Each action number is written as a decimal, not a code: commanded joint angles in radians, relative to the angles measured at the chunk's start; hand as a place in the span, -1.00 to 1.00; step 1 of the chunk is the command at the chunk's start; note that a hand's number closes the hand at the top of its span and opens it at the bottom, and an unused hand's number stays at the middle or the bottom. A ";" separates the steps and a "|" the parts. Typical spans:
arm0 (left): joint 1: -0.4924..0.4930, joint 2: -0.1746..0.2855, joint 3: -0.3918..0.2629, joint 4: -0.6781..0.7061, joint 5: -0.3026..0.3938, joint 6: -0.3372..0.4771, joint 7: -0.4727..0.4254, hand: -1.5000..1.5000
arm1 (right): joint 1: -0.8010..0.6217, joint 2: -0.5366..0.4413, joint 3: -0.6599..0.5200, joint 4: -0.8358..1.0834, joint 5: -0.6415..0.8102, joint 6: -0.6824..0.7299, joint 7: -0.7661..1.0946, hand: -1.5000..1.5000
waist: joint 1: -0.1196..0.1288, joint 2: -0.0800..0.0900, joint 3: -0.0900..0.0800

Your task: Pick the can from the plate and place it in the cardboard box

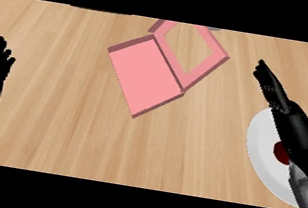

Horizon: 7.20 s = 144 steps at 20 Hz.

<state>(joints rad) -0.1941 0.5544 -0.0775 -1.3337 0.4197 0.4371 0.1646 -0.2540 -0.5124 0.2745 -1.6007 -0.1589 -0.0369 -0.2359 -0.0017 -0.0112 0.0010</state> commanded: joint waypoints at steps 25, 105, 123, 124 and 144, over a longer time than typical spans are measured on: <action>0.167 -0.032 -0.219 -0.164 -0.253 -0.076 -0.153 0.00 | 0.034 -0.456 -0.264 0.504 0.168 0.195 -0.037 -1.00 | 0.024 0.012 -0.004; 0.176 -0.317 0.114 -0.226 -0.564 -0.382 -0.040 0.00 | 0.015 0.151 -0.245 0.333 1.164 0.131 0.392 1.00 | 0.008 0.011 -0.001; 0.225 -0.340 0.134 -0.224 -0.574 -0.380 -0.112 0.00 | -0.128 0.413 -0.191 -0.111 1.065 0.141 0.533 1.00 | 0.003 0.008 -0.001; 0.202 -0.338 0.117 -0.230 -0.579 -0.394 -0.064 0.00 | -0.153 0.422 -0.187 -0.119 1.055 0.153 0.534 1.00 | 0.002 0.009 -0.001; 0.149 -0.389 0.110 -0.185 -0.623 -0.378 -0.064 0.00 | -0.771 0.512 -0.128 0.498 0.941 0.008 0.726 1.00 | 0.024 0.016 -0.002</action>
<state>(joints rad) -0.0248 0.1857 0.0381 -1.5417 -0.1934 0.0454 0.1064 -0.9132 -0.0020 0.1590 -1.2805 0.8153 0.0082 0.4984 0.0210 0.0036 -0.0005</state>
